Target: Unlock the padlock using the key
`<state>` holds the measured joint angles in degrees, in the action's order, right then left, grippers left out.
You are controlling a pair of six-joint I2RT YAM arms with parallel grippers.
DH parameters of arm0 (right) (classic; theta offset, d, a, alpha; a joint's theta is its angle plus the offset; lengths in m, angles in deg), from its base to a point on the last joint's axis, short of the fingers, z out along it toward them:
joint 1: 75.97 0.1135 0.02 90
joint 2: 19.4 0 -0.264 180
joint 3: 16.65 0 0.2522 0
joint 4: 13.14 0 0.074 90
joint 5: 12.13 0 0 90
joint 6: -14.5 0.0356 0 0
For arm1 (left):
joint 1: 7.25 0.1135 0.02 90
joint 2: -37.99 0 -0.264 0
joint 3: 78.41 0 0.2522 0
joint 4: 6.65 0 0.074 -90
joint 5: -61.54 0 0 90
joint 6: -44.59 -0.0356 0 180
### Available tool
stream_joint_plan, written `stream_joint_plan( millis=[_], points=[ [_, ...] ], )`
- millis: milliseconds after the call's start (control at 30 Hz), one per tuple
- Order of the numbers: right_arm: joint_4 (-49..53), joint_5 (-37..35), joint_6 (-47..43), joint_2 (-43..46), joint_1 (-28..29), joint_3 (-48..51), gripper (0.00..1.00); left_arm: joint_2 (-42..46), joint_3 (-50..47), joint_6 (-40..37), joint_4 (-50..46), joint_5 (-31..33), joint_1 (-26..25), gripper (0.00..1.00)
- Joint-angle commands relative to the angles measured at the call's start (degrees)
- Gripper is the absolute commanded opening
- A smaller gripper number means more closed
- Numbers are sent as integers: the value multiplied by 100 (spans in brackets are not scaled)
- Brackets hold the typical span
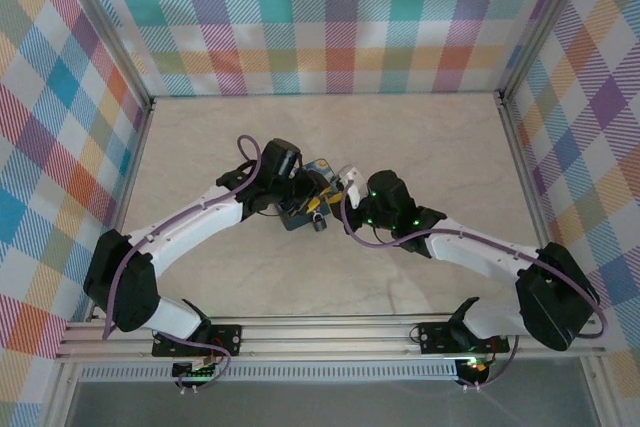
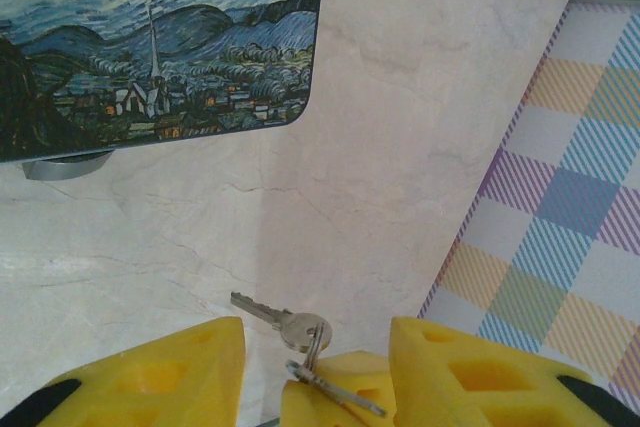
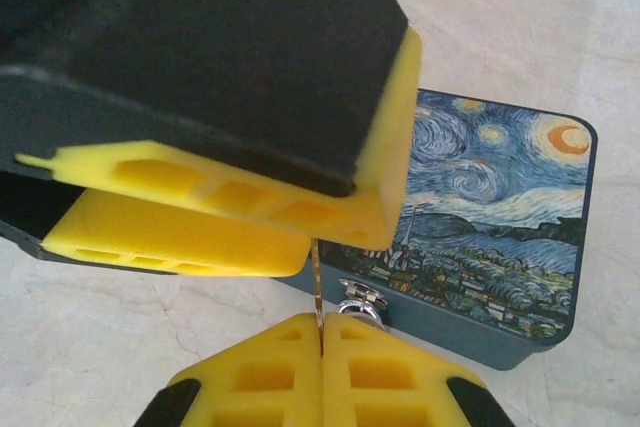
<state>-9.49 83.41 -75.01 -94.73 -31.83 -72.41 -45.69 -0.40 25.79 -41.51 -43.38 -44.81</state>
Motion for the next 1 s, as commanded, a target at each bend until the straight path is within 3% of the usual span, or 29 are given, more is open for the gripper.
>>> stream_joint_plan(
  millis=[0, 267, 600, 800, 867, 967],
  points=[
    [-276, -293, -294, -159, 124, -13, 3, -70, 158, 69, -122, -10, 56, 38],
    [-316, -607, -473, -377, 305, -111, 4, -66, 141, -24, -262, -11, 108, 17],
    [-466, -677, -521, -316, 391, -106, 4, -104, 136, -214, -392, -27, 170, 15],
    [-466, -824, -568, -257, 473, -143, 6, -223, 214, -430, -440, -192, 187, 0],
    [-476, -889, -568, -205, 473, -107, 11, -214, 196, -618, -420, -267, 237, 0],
    [-258, -912, -664, -96, 436, -113, 27, -238, 301, -1454, -521, -400, 360, 0]
  ],
)
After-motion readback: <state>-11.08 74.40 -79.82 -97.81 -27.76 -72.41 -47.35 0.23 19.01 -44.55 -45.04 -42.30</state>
